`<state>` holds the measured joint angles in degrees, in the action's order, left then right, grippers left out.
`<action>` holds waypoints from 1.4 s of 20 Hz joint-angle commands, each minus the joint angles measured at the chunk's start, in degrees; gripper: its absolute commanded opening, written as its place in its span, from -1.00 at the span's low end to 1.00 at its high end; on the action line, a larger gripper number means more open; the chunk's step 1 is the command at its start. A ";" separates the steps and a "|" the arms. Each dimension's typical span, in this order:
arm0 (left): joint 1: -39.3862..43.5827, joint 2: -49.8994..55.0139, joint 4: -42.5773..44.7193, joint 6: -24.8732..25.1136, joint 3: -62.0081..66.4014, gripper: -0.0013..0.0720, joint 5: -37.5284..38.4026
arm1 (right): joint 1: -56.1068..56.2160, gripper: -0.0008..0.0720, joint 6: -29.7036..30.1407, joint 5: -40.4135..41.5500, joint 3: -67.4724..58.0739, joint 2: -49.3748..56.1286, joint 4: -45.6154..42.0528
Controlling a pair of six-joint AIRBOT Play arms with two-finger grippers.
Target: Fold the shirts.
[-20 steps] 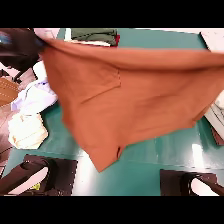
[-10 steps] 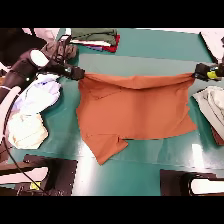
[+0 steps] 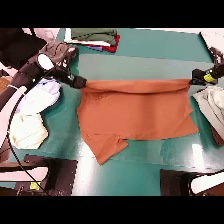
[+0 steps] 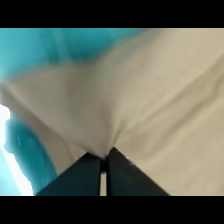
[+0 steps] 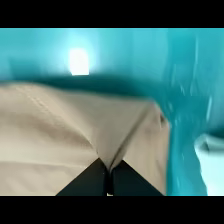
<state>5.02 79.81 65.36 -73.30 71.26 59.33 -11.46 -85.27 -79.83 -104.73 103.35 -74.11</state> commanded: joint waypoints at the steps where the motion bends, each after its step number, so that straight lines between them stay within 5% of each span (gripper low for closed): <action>1: 0.00 0.02 3.65 -3.39 -2.49 -0.89 8.52 | -0.72 -0.90 -2.69 -7.34 1.62 1.01 -5.99; 7: 0.00 0.20 2.29 -3.17 -5.03 -0.88 7.50 | -1.18 -0.90 -2.78 -6.40 5.42 1.07 -4.92; 8: 0.00 0.17 2.27 -3.15 -5.03 -0.75 7.13 | -1.18 -0.74 -2.78 -6.51 5.42 1.05 -4.92; 9: 0.00 0.17 2.10 -3.34 -5.03 0.24 7.15 | -1.18 0.18 -2.78 -7.06 5.42 1.03 -4.94; 10: -0.04 0.17 2.27 -5.84 -4.96 0.98 8.13 | -1.18 1.00 -2.80 -7.91 5.42 0.87 -4.96; 15: -0.11 -5.35 6.19 -11.08 -6.71 0.93 22.10 | -3.89 0.96 -3.85 -10.05 5.60 -4.72 -4.85; 19: -0.11 -20.06 -3.28 -18.27 -23.93 0.93 21.73 | -6.97 0.96 -2.86 -4.42 12.92 -13.22 4.46; 24: -0.11 -22.29 -20.00 -19.12 -43.93 0.93 23.12 | -6.27 0.96 -1.16 -0.70 22.73 -19.21 7.06; 28: -0.09 -24.63 -21.68 -21.27 -49.03 0.93 15.67 | -4.46 0.96 -0.55 0.85 26.80 -21.22 7.04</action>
<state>4.93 56.69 47.94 -92.62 27.09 79.46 -16.93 -86.52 -80.68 -81.08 83.92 -67.99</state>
